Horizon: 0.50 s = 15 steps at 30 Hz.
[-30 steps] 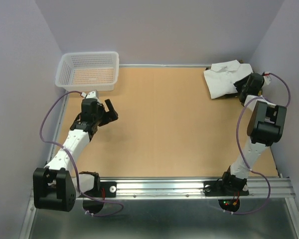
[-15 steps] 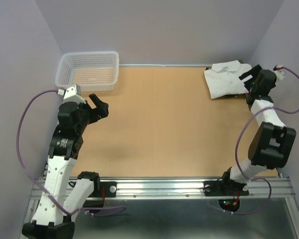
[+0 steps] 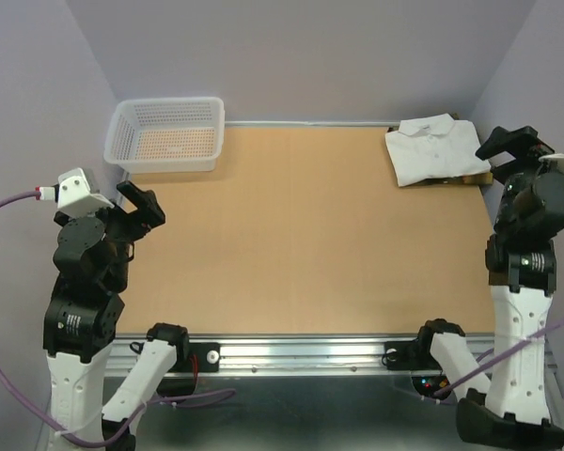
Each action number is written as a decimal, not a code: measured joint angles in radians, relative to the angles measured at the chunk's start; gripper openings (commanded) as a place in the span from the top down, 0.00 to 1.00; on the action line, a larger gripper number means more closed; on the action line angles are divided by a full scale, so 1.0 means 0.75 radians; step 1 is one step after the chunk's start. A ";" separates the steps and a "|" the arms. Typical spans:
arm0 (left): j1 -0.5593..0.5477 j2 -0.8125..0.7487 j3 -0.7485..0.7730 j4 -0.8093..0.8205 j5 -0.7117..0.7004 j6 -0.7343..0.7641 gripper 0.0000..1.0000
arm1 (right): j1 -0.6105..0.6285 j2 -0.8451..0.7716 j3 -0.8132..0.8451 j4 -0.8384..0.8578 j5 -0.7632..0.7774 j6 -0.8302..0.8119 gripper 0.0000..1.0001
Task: Fold and stack the long sleeve shirts
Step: Neatly place the folded shirt to the corner
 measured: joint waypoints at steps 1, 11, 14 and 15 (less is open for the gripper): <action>-0.001 -0.002 0.006 -0.007 -0.030 0.004 0.01 | 0.038 -0.048 0.006 -0.005 0.019 -0.017 0.00; -0.007 -0.229 -0.127 -0.037 -0.168 -0.027 0.01 | 0.212 -0.504 -0.053 -0.164 0.023 -0.101 0.00; -0.007 -0.359 -0.179 -0.044 -0.171 -0.051 0.01 | 0.222 -0.577 -0.075 -0.234 -0.028 -0.111 0.00; -0.007 -0.402 -0.194 -0.047 -0.171 -0.059 0.01 | 0.225 -0.605 -0.092 -0.278 -0.054 -0.111 0.00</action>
